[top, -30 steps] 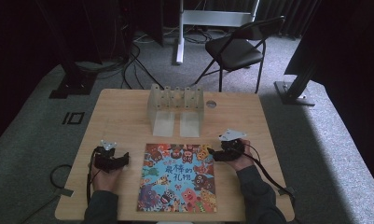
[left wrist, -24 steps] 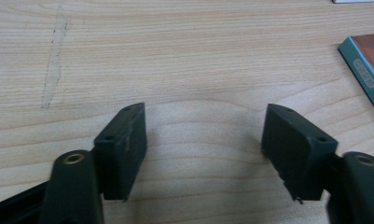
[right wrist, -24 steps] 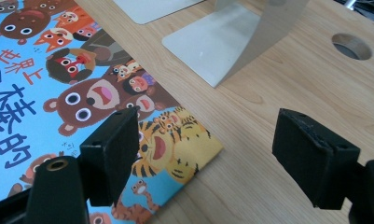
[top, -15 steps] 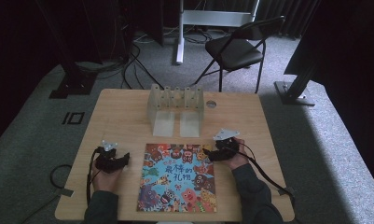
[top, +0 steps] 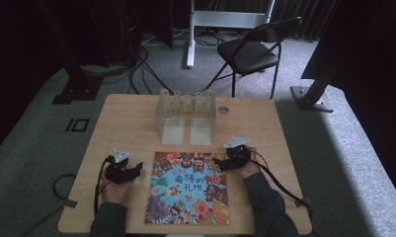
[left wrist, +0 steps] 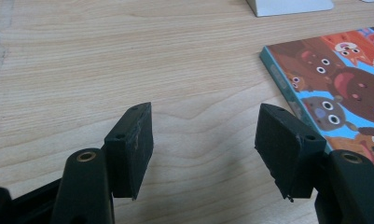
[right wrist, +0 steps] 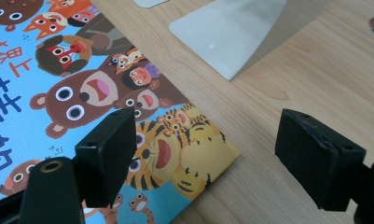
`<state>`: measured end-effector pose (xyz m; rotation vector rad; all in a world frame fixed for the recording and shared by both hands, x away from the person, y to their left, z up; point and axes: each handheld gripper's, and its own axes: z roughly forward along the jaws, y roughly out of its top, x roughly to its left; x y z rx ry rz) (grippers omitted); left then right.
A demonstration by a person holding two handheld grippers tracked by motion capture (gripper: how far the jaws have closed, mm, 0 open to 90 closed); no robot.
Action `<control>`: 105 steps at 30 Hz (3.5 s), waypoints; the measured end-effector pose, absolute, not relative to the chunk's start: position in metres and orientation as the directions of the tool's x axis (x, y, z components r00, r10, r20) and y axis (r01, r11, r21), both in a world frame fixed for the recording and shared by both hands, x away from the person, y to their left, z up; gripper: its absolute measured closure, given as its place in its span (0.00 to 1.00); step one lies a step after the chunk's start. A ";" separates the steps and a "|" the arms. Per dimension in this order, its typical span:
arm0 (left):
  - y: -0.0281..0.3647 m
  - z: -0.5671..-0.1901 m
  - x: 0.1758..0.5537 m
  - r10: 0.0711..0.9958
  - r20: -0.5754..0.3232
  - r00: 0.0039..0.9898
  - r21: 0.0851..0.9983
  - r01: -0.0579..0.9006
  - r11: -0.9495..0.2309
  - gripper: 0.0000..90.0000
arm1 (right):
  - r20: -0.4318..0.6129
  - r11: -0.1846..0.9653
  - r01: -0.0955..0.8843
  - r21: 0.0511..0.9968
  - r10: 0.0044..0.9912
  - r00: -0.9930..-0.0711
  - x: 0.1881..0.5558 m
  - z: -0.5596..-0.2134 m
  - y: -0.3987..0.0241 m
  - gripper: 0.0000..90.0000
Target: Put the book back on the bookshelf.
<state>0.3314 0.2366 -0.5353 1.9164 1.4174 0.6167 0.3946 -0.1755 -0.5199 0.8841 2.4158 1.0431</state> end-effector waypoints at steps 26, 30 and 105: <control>0.195 -0.522 0.306 0.869 -0.009 0.495 0.793 0.533 -0.296 0.25 | 0.009 0.527 0.444 0.725 0.637 -0.771 0.402 -0.533 -0.174 0.23; 0.186 -0.524 0.302 0.844 -0.001 0.537 0.789 0.519 -0.329 0.24 | 0.011 0.525 0.452 0.721 0.644 -0.765 0.404 -0.534 -0.174 0.23; 0.062 -0.536 0.204 0.449 0.311 0.838 0.701 0.117 -0.704 0.05 | 0.256 0.338 0.529 0.779 0.598 -0.759 0.414 -0.496 -0.190 0.24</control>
